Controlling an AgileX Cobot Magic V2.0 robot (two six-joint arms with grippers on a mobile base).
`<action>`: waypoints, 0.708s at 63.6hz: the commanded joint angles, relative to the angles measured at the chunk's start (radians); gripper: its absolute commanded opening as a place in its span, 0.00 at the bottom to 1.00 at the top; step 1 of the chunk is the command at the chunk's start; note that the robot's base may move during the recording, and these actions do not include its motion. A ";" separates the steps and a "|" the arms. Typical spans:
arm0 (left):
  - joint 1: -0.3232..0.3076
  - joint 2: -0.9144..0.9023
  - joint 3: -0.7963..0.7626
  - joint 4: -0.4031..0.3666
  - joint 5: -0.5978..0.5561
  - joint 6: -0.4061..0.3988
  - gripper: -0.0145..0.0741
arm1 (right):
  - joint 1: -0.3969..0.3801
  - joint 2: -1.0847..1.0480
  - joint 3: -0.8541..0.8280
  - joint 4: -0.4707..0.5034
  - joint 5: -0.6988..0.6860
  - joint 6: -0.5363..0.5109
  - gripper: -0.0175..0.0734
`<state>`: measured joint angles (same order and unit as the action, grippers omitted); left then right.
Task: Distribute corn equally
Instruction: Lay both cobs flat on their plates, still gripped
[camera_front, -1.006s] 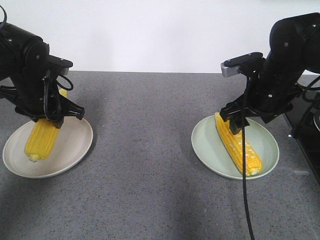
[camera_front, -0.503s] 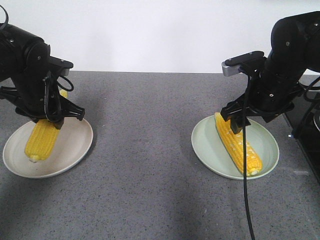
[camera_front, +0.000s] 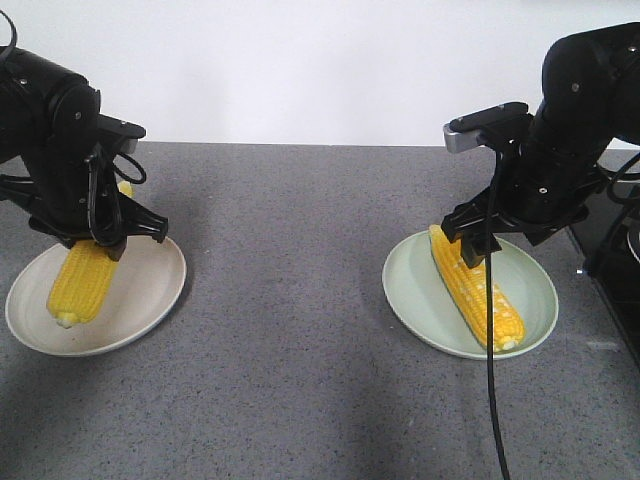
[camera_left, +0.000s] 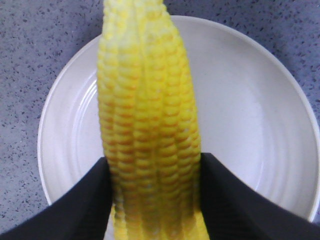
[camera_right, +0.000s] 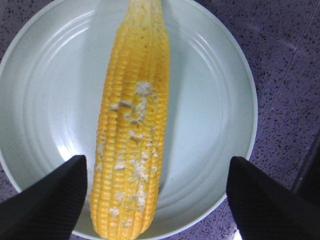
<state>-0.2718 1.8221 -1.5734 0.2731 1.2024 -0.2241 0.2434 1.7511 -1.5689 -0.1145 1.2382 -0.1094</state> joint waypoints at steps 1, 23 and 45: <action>0.000 -0.049 -0.025 0.010 -0.004 -0.011 0.50 | -0.001 -0.050 -0.027 -0.014 0.029 0.000 0.81; 0.000 -0.049 -0.025 -0.003 -0.005 -0.009 0.58 | -0.001 -0.050 -0.027 -0.014 0.029 0.003 0.81; 0.000 -0.049 -0.025 -0.011 0.007 -0.009 0.60 | -0.001 -0.050 -0.027 -0.014 0.026 0.003 0.81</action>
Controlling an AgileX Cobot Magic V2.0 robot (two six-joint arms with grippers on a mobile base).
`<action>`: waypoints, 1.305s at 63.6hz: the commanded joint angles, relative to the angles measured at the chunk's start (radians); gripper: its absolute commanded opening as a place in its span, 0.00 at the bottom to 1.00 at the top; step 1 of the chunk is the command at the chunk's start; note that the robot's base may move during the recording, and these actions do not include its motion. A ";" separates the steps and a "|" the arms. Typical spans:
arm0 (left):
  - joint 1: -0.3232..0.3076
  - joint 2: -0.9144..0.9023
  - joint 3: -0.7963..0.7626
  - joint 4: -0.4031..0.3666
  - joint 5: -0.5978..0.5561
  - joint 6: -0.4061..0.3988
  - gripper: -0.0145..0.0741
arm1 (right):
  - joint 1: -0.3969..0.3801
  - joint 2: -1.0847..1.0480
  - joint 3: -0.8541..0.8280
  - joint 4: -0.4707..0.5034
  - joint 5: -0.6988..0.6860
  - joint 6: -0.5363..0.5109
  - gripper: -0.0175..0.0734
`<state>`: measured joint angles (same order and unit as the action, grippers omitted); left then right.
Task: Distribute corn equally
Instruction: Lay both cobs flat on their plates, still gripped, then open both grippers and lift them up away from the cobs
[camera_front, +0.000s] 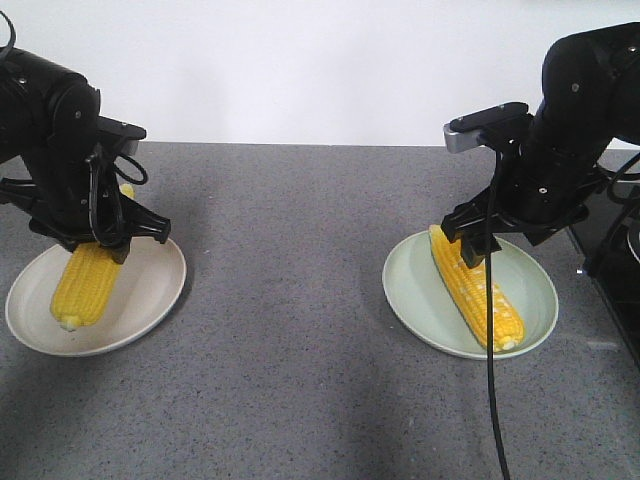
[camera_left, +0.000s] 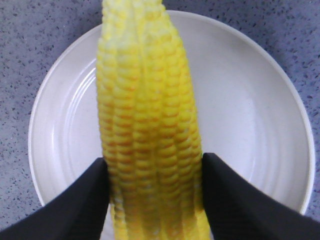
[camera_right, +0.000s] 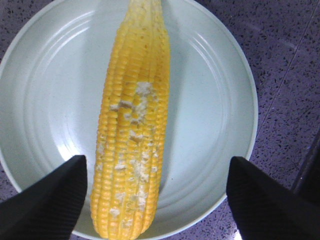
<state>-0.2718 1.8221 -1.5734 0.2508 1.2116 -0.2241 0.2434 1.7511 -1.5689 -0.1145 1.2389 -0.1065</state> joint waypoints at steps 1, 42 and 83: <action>0.000 -0.049 -0.025 0.011 -0.003 -0.009 0.60 | -0.001 -0.050 -0.027 -0.014 0.024 0.000 0.81; 0.000 -0.042 -0.025 -0.020 0.012 0.016 0.67 | -0.001 -0.050 -0.027 -0.014 0.004 0.000 0.81; 0.000 -0.062 -0.028 -0.014 -0.012 0.019 0.65 | -0.001 -0.089 -0.027 0.013 -0.075 -0.017 0.73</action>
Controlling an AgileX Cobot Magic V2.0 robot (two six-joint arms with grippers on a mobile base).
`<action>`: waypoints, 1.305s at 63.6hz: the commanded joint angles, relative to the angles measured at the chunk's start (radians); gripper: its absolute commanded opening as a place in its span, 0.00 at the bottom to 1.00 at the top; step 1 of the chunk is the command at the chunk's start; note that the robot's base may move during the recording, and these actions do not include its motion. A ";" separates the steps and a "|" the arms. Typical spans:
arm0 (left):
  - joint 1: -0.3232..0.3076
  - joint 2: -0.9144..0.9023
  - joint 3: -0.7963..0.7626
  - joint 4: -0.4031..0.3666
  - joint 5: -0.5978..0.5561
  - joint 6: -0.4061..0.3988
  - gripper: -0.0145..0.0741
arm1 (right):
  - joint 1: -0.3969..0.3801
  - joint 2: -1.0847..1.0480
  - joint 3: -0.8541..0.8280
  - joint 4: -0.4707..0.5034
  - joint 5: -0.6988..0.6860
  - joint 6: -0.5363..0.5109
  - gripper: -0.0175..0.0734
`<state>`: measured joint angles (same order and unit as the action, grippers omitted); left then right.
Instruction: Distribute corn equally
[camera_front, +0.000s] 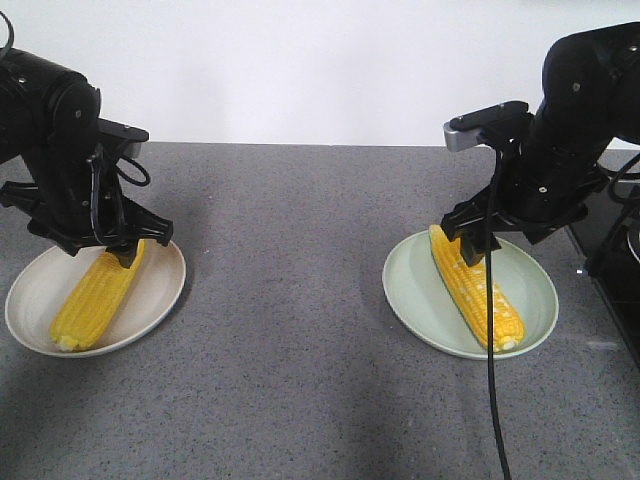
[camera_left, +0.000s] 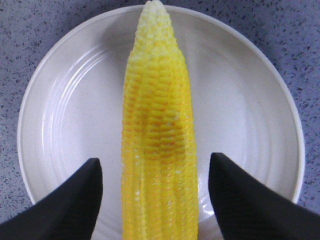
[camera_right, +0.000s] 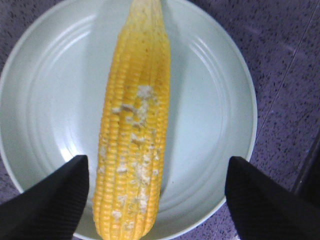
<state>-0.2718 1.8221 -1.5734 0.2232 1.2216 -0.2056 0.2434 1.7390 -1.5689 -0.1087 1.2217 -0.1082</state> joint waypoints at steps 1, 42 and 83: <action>0.000 -0.066 -0.028 0.014 -0.024 0.000 0.64 | -0.001 -0.082 -0.027 0.011 -0.065 -0.018 0.72; 0.000 -0.468 -0.026 0.001 -0.191 -0.004 0.15 | -0.001 -0.441 0.134 0.200 -0.361 -0.092 0.18; -0.002 -1.395 1.028 -0.175 -0.849 -0.005 0.15 | -0.001 -1.214 1.096 0.242 -0.761 -0.170 0.19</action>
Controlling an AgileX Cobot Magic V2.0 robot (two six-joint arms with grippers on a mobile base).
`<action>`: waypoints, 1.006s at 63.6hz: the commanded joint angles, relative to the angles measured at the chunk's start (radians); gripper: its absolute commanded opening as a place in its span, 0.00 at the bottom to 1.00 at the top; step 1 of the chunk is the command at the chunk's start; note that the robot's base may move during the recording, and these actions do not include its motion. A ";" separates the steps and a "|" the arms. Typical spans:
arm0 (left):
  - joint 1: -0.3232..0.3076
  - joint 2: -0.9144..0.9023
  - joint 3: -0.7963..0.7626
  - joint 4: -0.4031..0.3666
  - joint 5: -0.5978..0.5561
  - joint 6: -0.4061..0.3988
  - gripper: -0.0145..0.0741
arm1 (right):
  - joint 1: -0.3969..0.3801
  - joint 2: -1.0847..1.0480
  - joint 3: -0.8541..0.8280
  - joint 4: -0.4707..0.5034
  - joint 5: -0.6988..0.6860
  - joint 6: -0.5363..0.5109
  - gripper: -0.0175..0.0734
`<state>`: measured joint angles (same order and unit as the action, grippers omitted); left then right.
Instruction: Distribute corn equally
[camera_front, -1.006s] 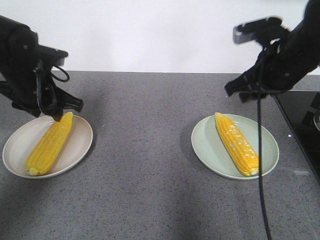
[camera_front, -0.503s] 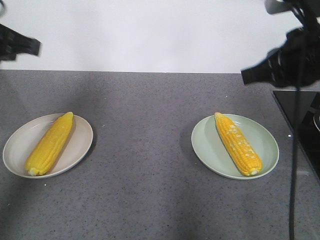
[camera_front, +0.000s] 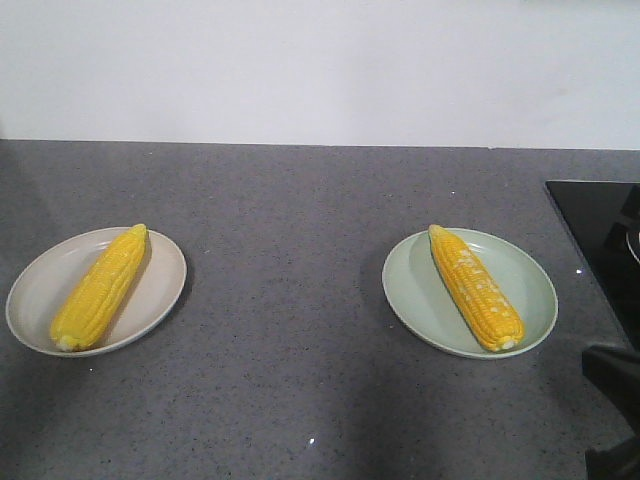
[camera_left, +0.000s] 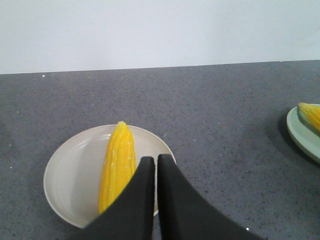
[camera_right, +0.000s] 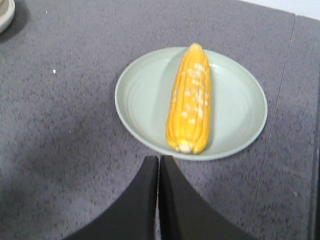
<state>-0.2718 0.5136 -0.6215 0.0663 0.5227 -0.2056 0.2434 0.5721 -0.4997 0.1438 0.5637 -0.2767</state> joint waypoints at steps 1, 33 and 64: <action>-0.002 -0.098 0.090 -0.022 -0.157 -0.005 0.15 | -0.001 -0.058 0.034 -0.010 -0.109 -0.002 0.19; -0.002 -0.161 0.168 -0.025 -0.186 -0.004 0.16 | -0.001 -0.097 0.070 -0.007 -0.101 -0.003 0.19; 0.009 -0.176 0.208 0.069 -0.203 0.014 0.16 | -0.001 -0.097 0.070 -0.007 -0.101 -0.003 0.19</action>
<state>-0.2718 0.3438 -0.4142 0.0968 0.4102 -0.1968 0.2434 0.4720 -0.4050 0.1368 0.5290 -0.2762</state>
